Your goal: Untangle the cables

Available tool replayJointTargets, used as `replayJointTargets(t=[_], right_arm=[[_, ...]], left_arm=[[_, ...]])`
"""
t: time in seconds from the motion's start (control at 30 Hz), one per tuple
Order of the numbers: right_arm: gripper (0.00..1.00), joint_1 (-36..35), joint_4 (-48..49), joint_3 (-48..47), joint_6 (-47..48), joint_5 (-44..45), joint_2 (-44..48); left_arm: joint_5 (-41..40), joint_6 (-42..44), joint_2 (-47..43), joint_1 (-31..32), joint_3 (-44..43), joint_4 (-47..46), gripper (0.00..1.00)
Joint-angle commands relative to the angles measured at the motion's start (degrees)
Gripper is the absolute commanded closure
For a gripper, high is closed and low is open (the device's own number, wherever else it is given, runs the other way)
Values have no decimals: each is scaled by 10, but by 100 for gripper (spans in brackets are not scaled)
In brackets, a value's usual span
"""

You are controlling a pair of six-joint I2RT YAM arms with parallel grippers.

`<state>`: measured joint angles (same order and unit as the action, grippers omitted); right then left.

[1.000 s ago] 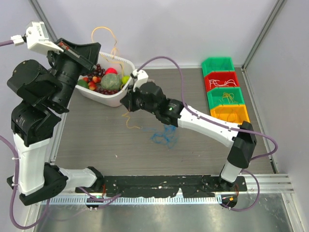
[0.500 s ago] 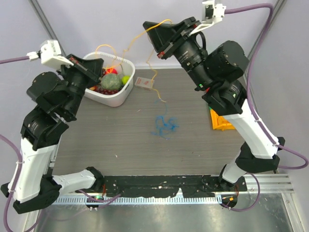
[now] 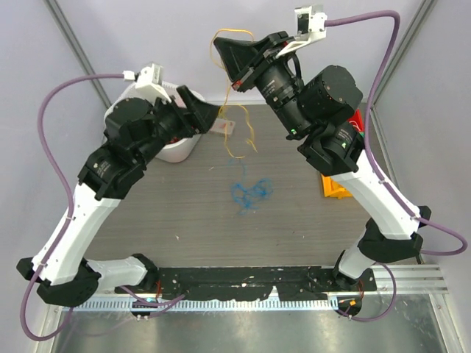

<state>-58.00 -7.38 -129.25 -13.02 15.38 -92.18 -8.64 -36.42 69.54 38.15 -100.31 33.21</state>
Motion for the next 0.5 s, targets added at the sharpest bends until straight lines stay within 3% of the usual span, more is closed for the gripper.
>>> replayJointTargets(t=[0.0, 0.13, 0.27, 0.33, 0.47], right_arm=[[99, 3, 23, -12, 21, 73, 20], [99, 4, 17, -17, 44, 98, 20], [99, 4, 4, -19, 62, 111, 26], [99, 4, 1, -19, 63, 114, 30], [99, 4, -15, -28, 65, 114, 32]], left_arm=[[44, -7, -68, -4, 120, -32, 22], [23, -11, -144, -5, 273, -87, 15], [177, 19, -140, -5, 381, -182, 13], [256, 23, -122, -3, 441, -268, 2], [214, 72, -103, 23, 554, -495, 0]])
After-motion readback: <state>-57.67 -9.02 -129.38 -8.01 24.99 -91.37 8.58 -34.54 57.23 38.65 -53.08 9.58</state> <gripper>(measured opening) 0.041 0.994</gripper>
